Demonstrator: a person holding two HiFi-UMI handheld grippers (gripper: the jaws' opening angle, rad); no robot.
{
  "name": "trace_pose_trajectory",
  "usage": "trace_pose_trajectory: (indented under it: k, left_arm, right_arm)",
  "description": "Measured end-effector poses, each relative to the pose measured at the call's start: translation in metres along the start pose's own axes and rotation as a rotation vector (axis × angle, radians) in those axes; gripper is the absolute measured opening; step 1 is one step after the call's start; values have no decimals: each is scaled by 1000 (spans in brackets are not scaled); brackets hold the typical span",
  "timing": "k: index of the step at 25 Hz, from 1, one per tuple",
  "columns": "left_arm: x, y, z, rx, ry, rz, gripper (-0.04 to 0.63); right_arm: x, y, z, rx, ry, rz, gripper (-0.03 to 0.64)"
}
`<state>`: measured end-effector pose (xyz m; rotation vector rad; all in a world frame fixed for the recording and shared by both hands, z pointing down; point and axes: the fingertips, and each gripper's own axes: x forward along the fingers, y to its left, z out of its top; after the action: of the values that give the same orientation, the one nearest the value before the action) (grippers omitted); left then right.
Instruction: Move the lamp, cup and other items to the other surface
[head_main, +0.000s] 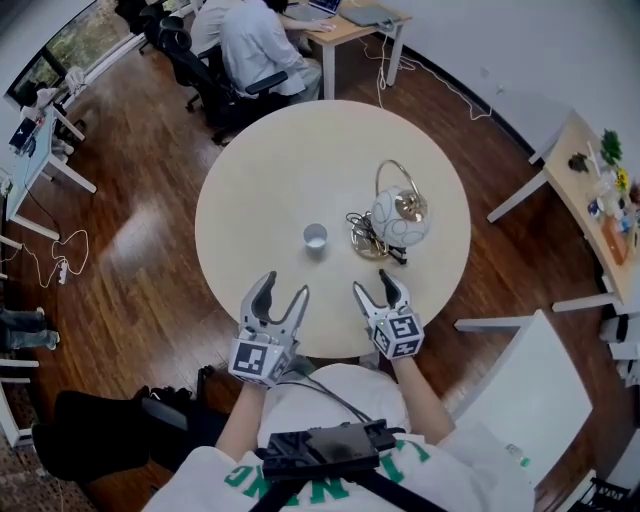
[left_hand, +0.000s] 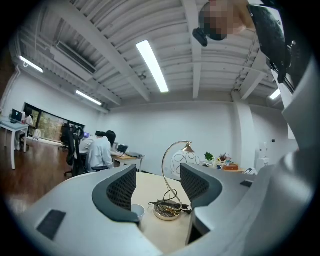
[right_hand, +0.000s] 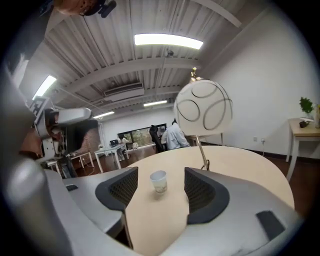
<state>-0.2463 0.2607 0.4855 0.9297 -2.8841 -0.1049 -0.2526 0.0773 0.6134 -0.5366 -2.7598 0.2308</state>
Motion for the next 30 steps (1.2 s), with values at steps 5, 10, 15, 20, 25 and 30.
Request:
trace_pose_trajectory:
  k: [5, 10, 15, 20, 25, 30]
  left_arm:
    - [17, -13, 2, -48, 29, -37, 272]
    - [20, -17, -18, -29, 103, -49, 272]
    - [15, -26, -19, -72, 121, -47, 272]
    - [-5, -17, -32, -62, 147, 1, 272]
    - [-11, -19, -33, -73, 132, -18, 272]
    - [-15, -17, -39, -25, 136, -32, 272]
  right_arm:
    - [37, -71, -35, -28, 52, -165, 302]
    - [84, -124, -52, -45, 80, -244, 293]
    - [129, -143, -62, -60, 137, -208, 167]
    - [132, -153, -68, -83, 208, -207, 31]
    - [125, -150, -69, -62, 277, -227, 29]
    - [104, -141, -69, -40, 288, -265, 28]
